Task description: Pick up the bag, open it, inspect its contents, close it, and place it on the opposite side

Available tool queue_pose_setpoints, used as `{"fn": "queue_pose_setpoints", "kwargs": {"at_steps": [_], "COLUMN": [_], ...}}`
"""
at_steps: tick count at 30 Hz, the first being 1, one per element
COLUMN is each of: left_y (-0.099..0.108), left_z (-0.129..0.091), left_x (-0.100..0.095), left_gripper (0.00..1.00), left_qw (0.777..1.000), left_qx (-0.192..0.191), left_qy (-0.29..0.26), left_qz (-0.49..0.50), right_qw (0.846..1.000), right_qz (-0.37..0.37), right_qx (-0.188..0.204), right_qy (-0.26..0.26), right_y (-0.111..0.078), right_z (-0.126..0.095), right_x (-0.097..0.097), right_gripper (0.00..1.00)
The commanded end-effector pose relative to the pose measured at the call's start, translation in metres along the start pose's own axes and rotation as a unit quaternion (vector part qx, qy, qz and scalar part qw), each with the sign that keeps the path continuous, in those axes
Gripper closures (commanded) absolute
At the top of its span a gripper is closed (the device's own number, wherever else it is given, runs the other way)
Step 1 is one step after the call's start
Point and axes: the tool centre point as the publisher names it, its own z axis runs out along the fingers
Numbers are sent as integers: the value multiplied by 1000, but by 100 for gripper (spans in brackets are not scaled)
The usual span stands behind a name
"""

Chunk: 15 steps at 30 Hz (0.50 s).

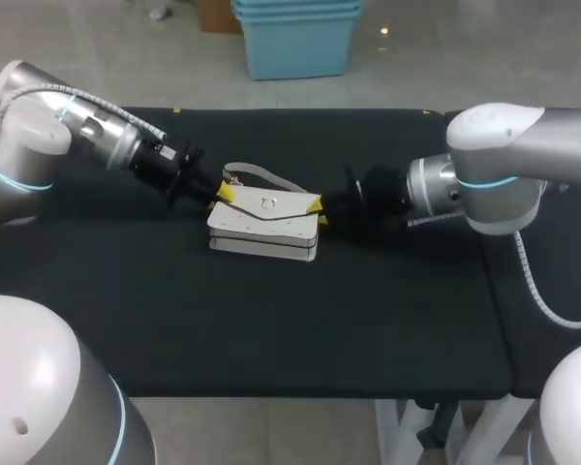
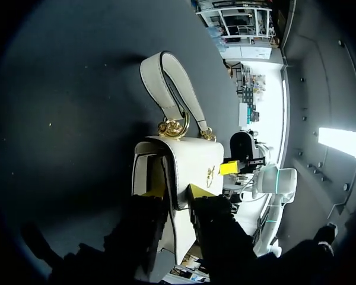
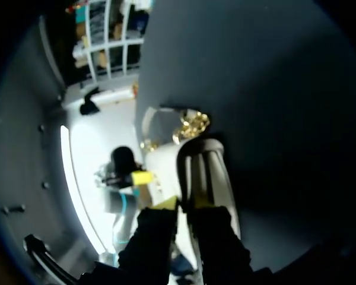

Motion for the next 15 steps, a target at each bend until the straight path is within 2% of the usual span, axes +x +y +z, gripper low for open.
{"fn": "queue_pose_setpoints", "kwargs": {"at_steps": [1, 4, 7, 9, 12, 15], "left_y": [16, 25, 32, 36, 41, 43], "left_z": [-7, -12, -17, -19, -17, -11], "left_x": [15, 25, 29, 29, 27, 23], "left_gripper": [2, 5, 22, 38, 50, 53], "left_qw": [1000, 999, 999, 999, 999, 998], "left_qx": [20, 24, 29, 33, 31, 24], "left_qy": [-13, -21, -26, -31, -44, -54], "left_qz": [7, 13, 13, 8, 0, -9], "right_qw": [1000, 999, 998, 997, 995, 992], "right_qz": [-9, -13, -17, -21, -24, -26], "right_qx": [-19, -28, -41, -47, -53, -61], "right_qy": [-14, -27, -48, -60, -85, -106], "right_y": [-6, -7, -6, -6, -4, -1], "right_z": [-10, -20, -29, -35, -43, -51], "right_x": [6, 11, 14, 15, 16, 15], "right_gripper": [0, 0, 0, 0, 0, 0]}}
